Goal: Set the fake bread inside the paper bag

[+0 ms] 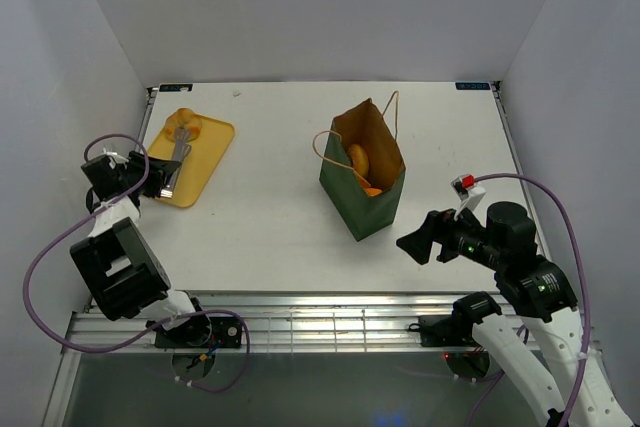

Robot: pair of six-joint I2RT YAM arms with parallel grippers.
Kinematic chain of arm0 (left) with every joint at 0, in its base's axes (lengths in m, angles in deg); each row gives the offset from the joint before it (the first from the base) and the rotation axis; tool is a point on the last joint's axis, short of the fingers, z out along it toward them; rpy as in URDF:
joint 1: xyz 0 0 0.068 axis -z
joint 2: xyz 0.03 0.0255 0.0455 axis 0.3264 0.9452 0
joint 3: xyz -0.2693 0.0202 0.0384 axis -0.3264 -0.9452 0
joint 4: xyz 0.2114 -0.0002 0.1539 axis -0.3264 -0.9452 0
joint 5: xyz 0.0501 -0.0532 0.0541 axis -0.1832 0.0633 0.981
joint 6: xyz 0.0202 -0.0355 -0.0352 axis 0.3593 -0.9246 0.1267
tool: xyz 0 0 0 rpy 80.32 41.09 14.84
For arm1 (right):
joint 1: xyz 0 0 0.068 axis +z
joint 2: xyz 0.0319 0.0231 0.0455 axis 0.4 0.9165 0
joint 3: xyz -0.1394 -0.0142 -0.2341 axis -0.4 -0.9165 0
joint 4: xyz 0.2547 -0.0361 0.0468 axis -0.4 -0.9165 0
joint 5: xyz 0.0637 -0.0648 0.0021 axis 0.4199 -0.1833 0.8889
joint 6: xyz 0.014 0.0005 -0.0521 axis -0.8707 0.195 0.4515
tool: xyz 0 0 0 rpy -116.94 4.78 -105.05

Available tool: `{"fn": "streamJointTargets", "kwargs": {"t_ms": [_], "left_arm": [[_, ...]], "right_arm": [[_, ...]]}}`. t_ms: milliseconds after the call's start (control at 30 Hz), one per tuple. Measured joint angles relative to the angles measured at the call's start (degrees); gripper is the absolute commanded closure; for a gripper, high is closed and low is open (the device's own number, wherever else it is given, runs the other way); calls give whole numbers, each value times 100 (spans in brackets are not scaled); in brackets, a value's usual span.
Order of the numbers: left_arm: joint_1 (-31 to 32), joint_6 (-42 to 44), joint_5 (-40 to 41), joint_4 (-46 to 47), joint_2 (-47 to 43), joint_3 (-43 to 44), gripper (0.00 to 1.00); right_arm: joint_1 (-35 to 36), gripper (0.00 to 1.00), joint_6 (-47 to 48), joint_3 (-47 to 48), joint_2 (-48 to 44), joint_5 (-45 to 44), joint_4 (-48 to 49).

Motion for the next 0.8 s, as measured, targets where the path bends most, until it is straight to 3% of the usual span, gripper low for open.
{"fn": "streamJointTargets", "kwargs": {"t_ms": [800], "left_arm": [[-352,-1152,-201,1537,1097,-656,45]], "right_arm": [[0,10,0,-94,83,7,4]]}}
